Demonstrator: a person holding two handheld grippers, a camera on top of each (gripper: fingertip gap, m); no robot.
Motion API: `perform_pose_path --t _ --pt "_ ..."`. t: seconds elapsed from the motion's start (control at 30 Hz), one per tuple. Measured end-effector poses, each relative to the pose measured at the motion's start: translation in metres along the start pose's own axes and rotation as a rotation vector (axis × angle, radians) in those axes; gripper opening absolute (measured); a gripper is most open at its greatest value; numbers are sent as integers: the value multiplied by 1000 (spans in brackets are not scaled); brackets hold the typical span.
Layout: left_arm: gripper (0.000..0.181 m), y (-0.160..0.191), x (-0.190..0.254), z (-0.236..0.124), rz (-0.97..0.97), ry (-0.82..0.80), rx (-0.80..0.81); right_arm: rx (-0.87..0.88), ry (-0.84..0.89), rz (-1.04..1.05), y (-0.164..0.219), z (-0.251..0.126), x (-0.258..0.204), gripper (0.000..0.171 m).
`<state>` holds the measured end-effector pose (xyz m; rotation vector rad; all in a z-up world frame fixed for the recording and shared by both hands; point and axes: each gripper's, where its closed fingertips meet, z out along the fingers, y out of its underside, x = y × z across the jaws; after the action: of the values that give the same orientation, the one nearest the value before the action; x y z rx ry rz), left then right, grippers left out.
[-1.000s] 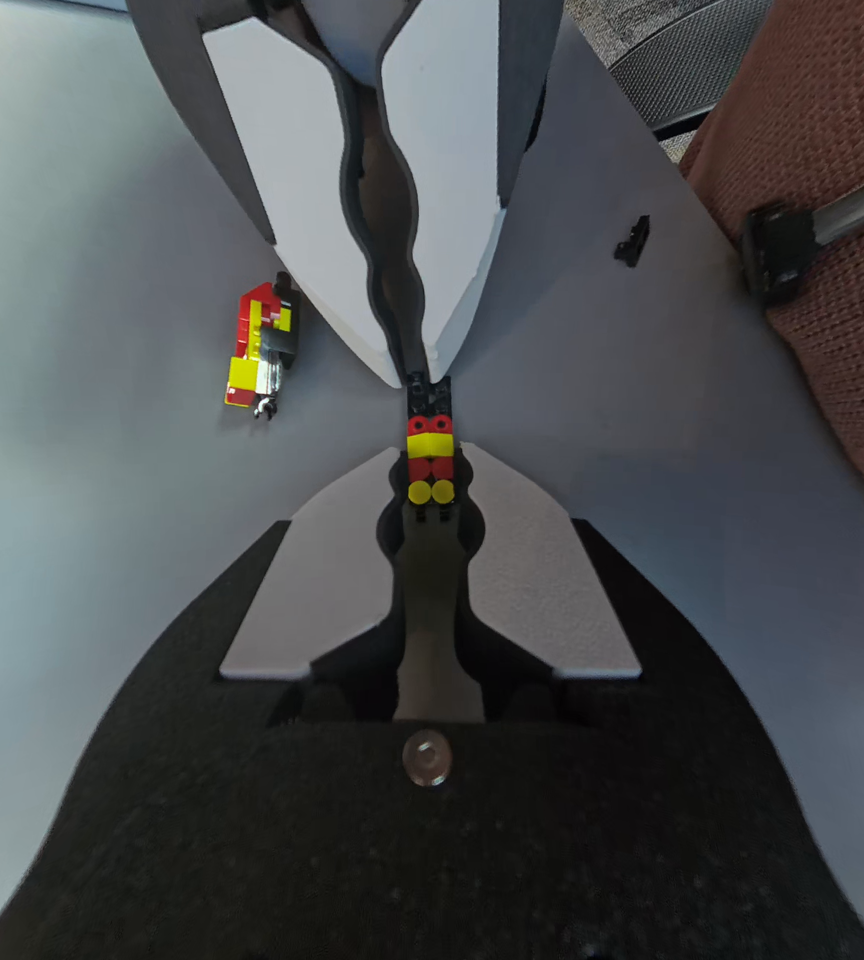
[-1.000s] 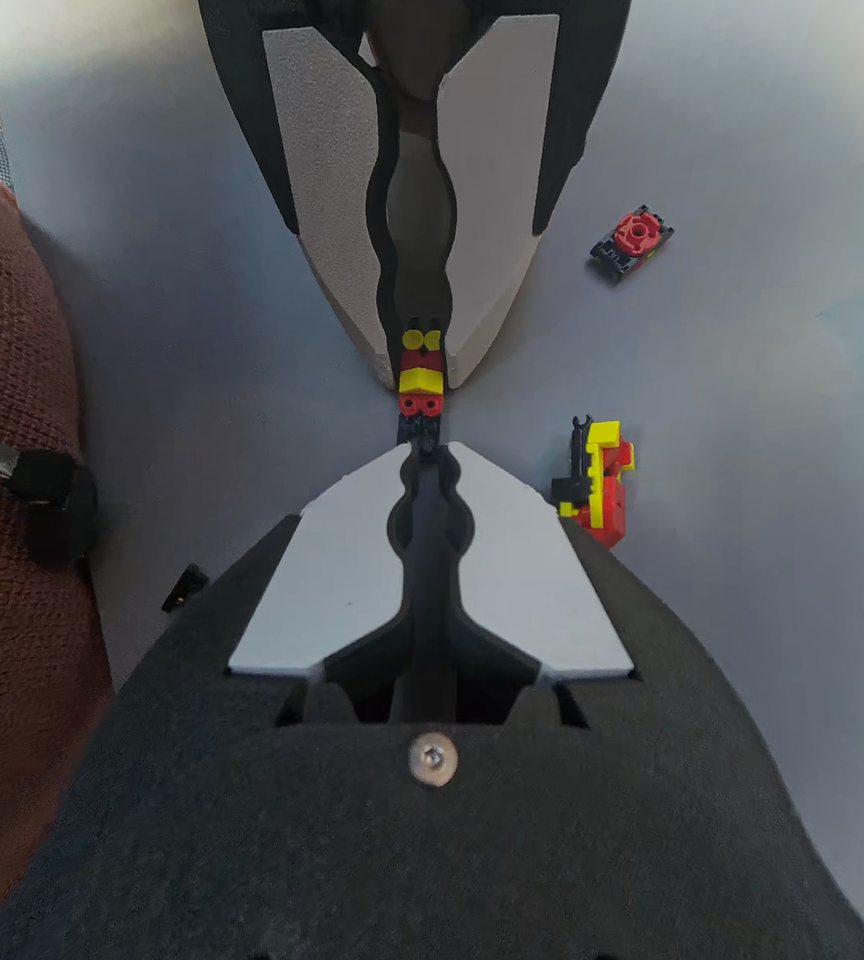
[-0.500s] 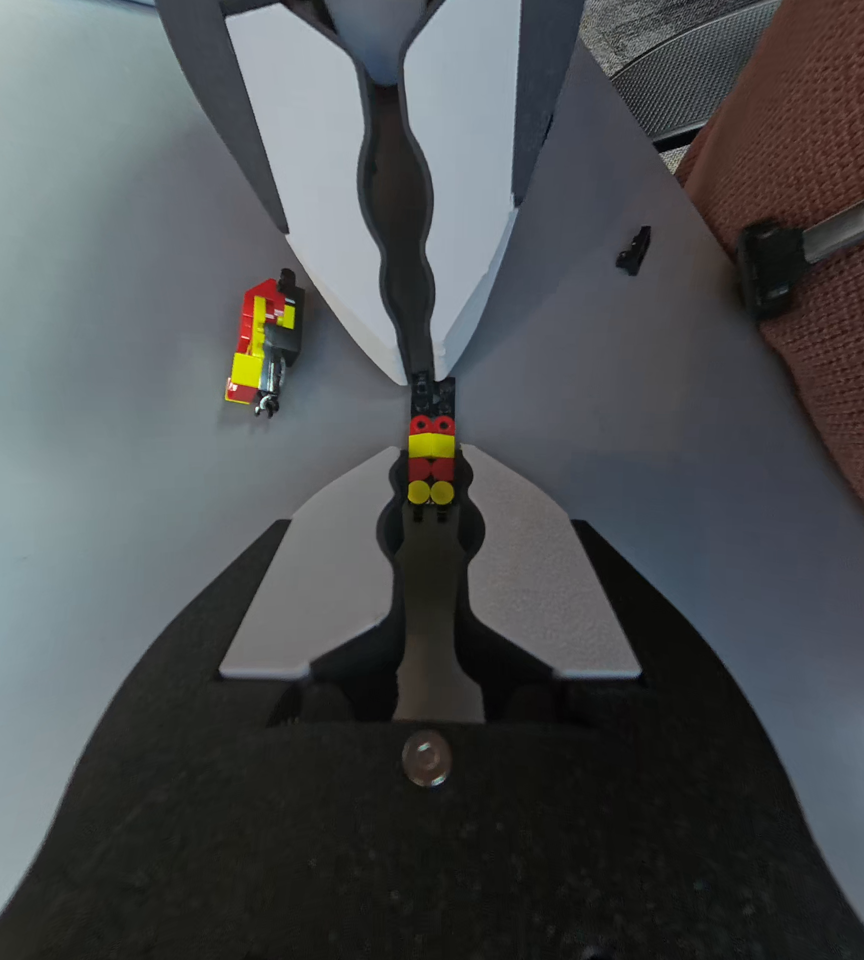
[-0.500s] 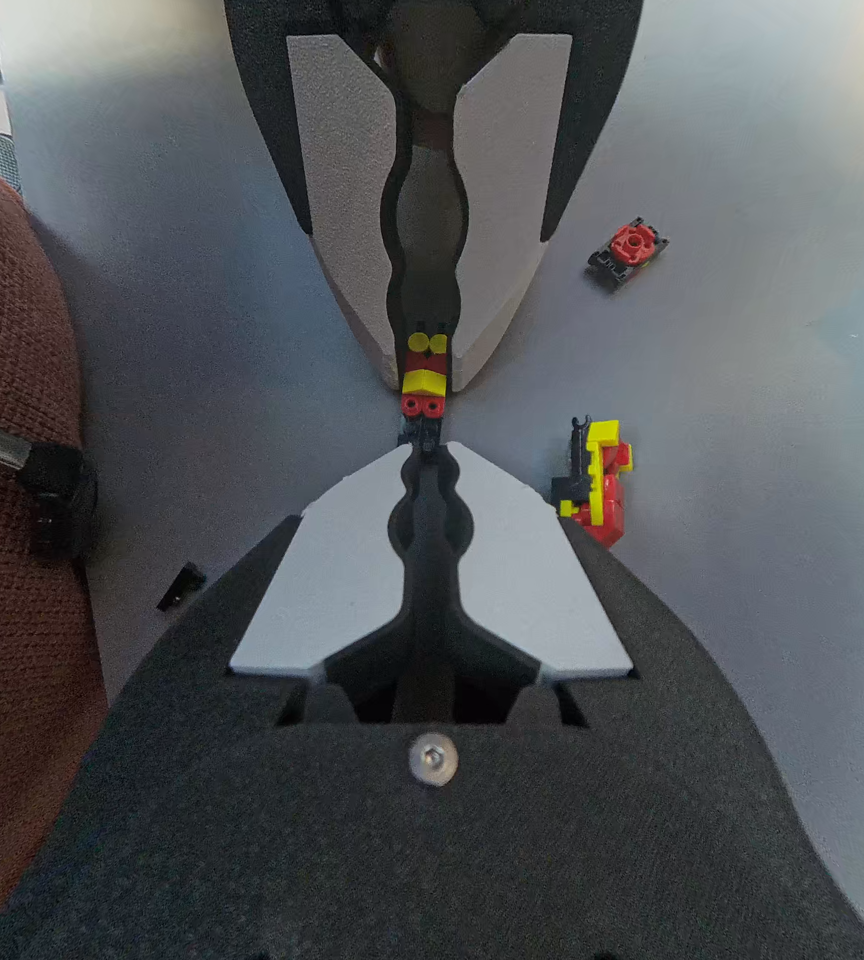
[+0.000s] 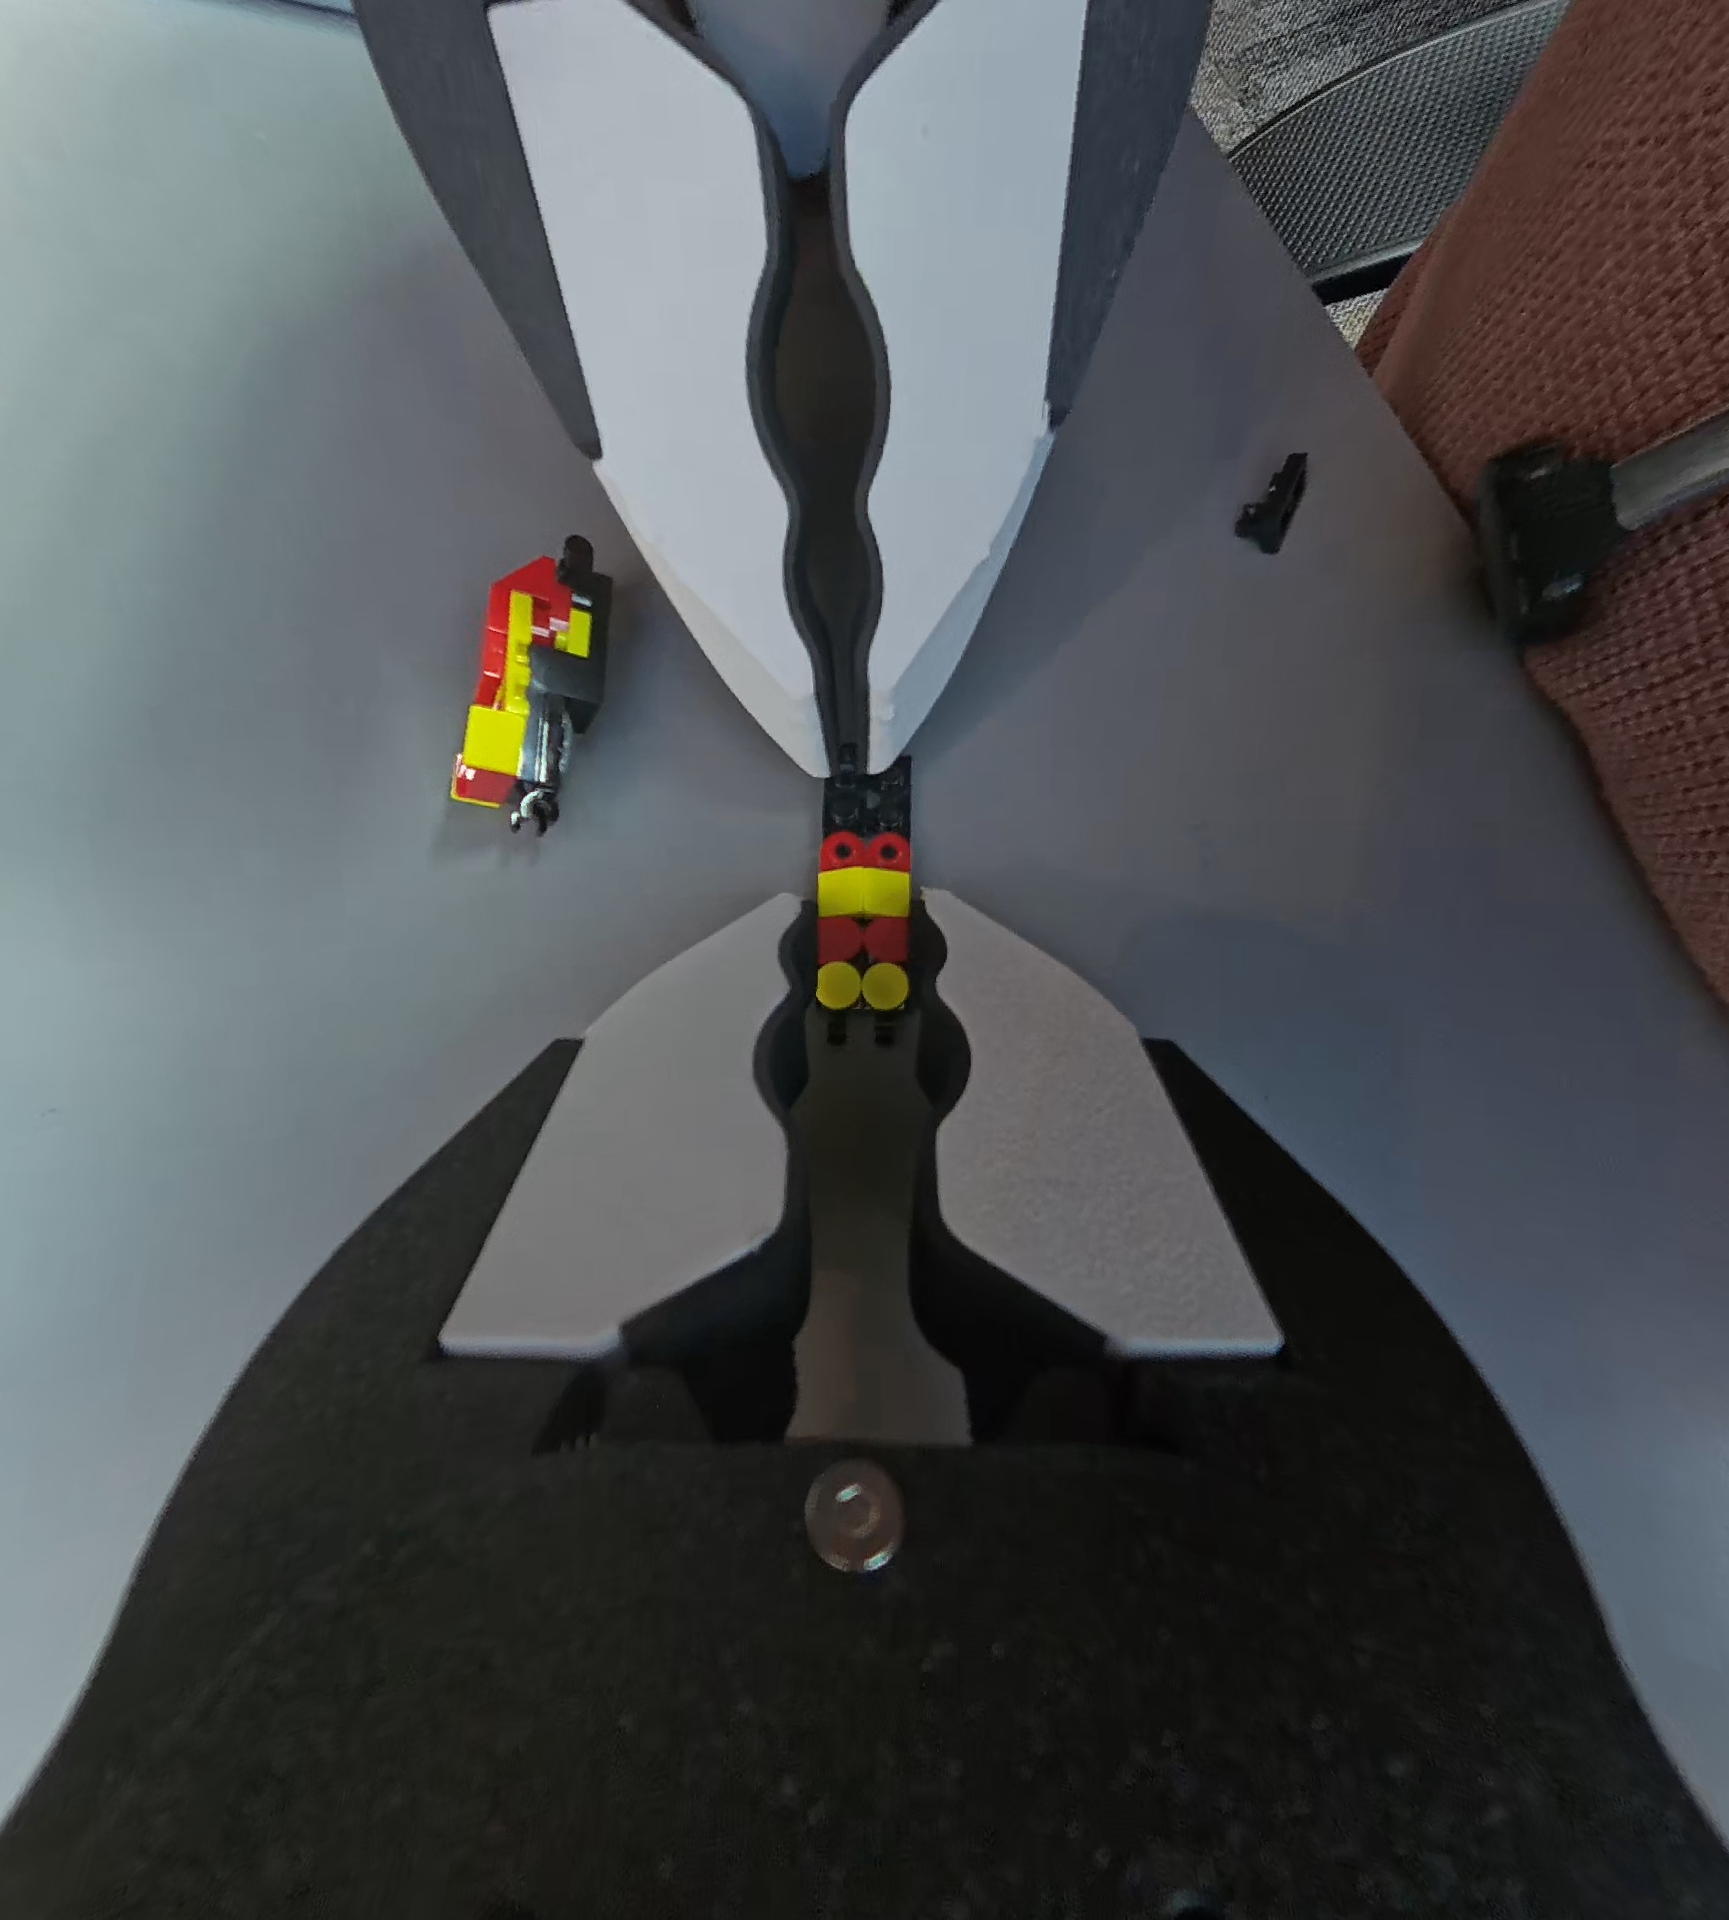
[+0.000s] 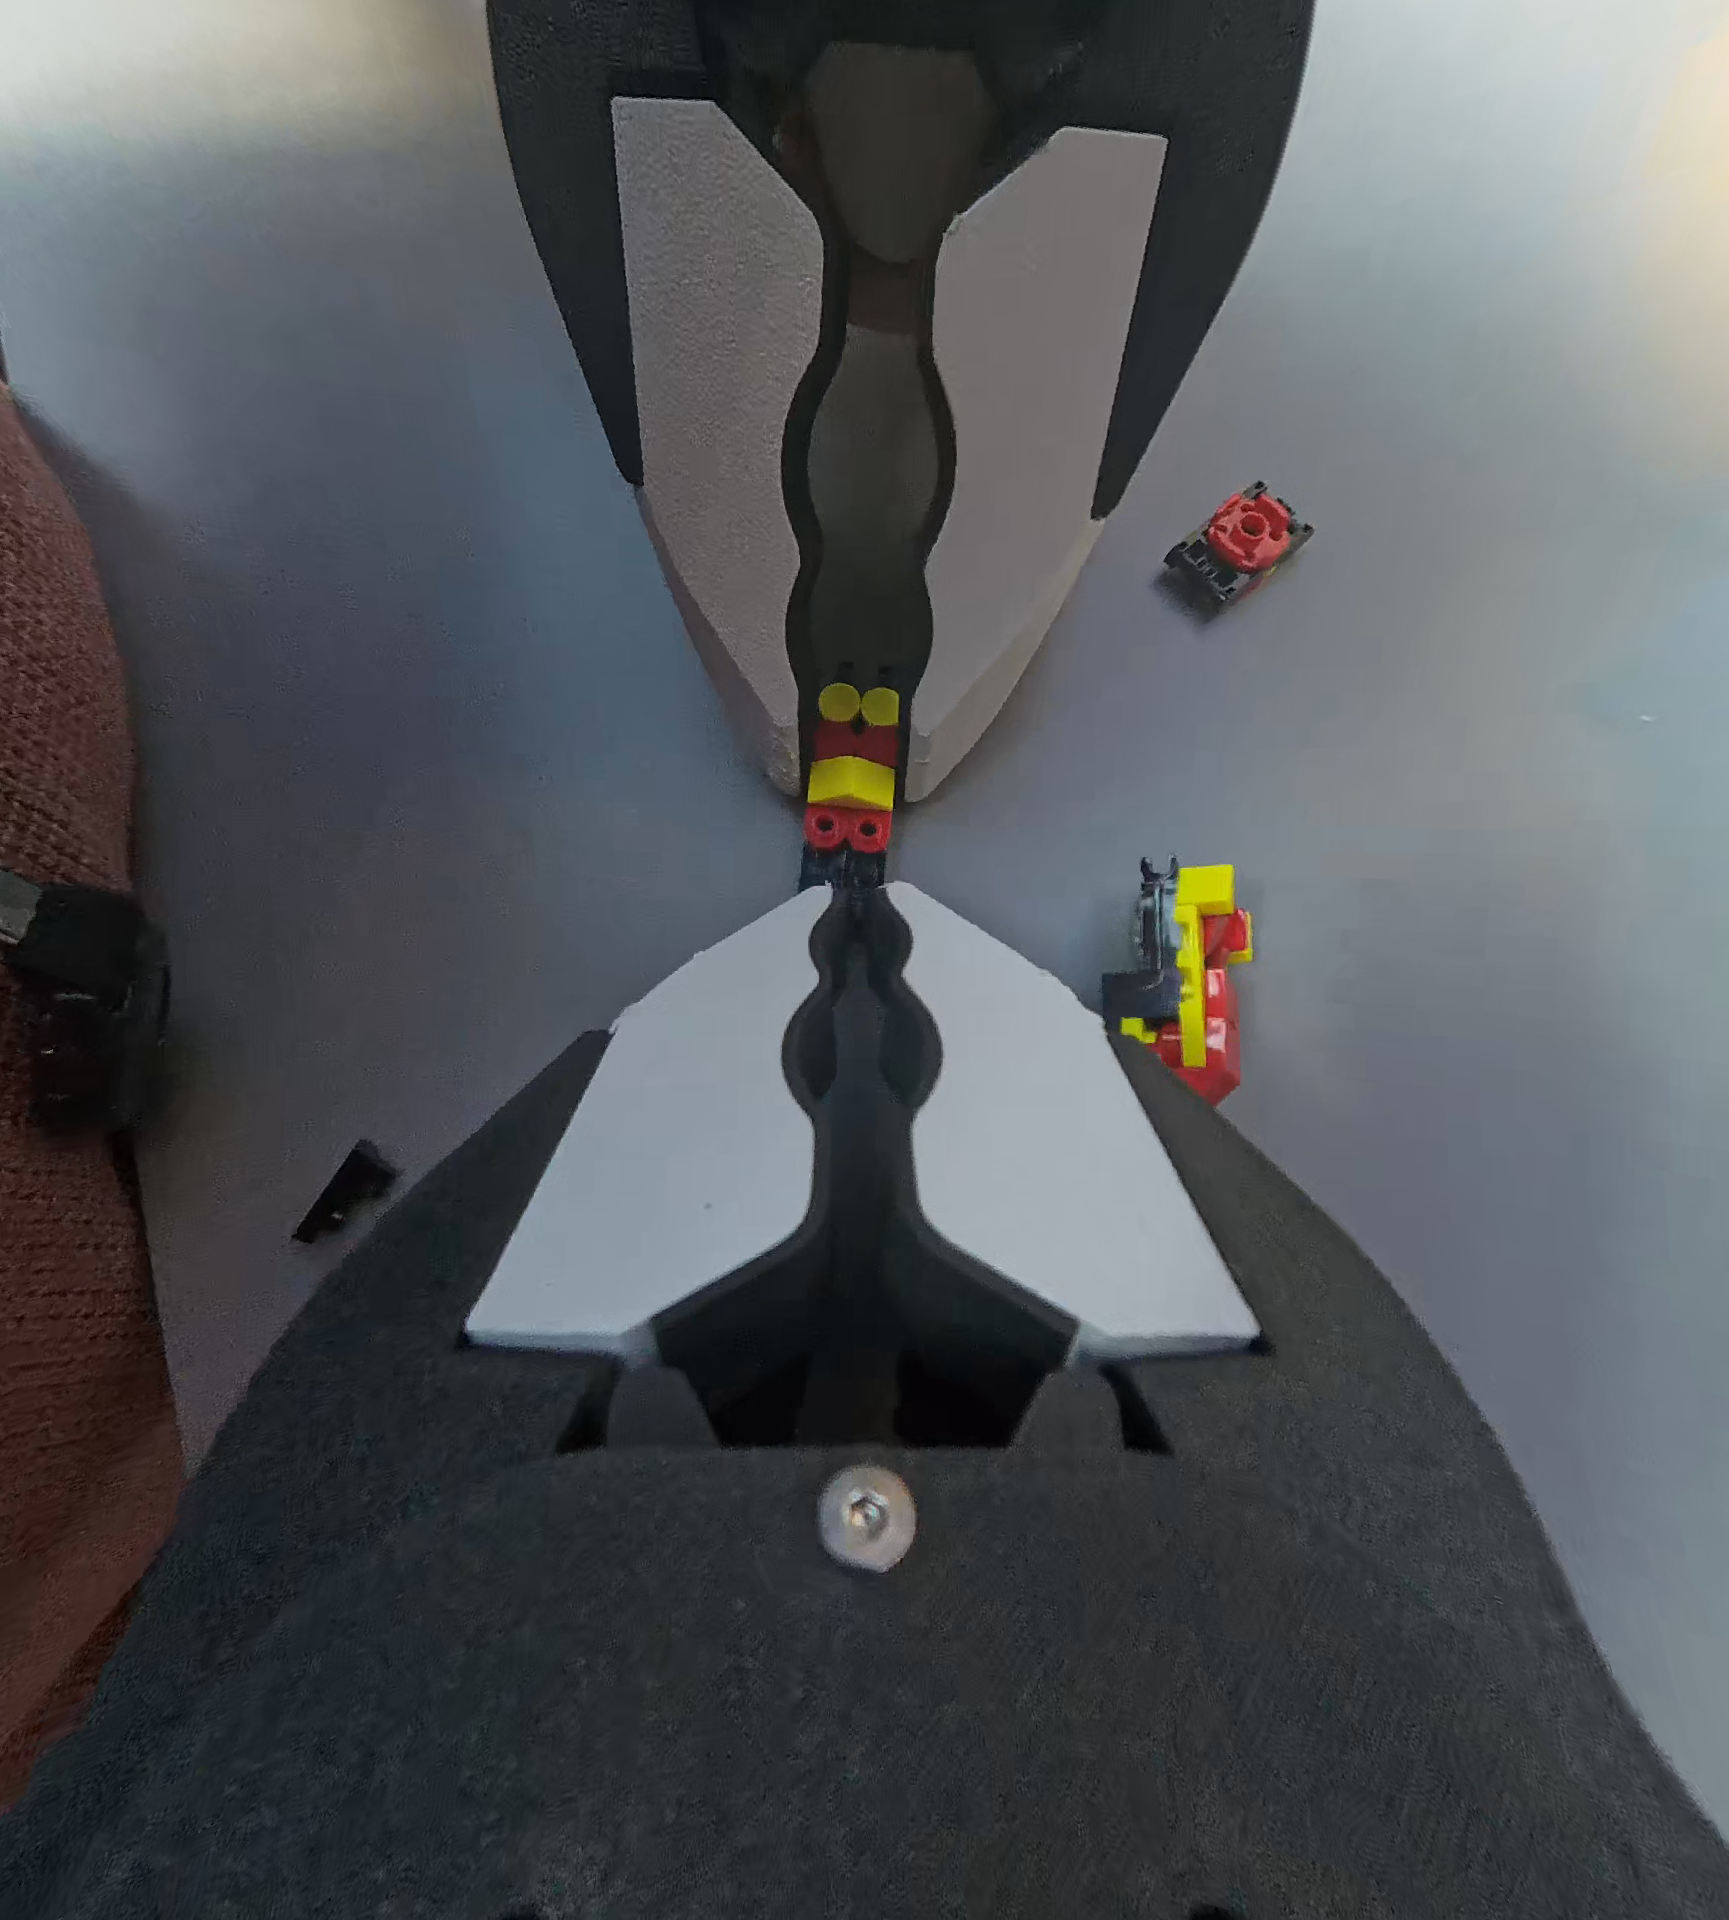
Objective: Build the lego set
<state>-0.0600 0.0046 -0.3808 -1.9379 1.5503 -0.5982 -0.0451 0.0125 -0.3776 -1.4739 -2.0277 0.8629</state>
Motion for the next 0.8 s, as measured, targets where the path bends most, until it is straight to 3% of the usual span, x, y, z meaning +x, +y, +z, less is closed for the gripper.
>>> perform_pose_path --t 0.27,0.37,0.53,0.6,0.7,0.8 --pt "16 0 -8 0 25 -56 6 64 -69 380 -4 -2 13 1" --pt "16 -5 8 6 55 5 7 92 -44 463 -6 -3 25 2" --pt "16 -3 2 3 37 -32 9 127 -29 421 -9 -9 24 2" --pt "16 -2 1 2 16 -41 14 191 -16 392 -28 -27 31 2" --pt "16 -2 -1 1 -13 -62 25 260 193 219 -72 -75 86 2" --pt "16 1 -8 -3 -35 -103 27 143 343 100 -84 -89 171 2"
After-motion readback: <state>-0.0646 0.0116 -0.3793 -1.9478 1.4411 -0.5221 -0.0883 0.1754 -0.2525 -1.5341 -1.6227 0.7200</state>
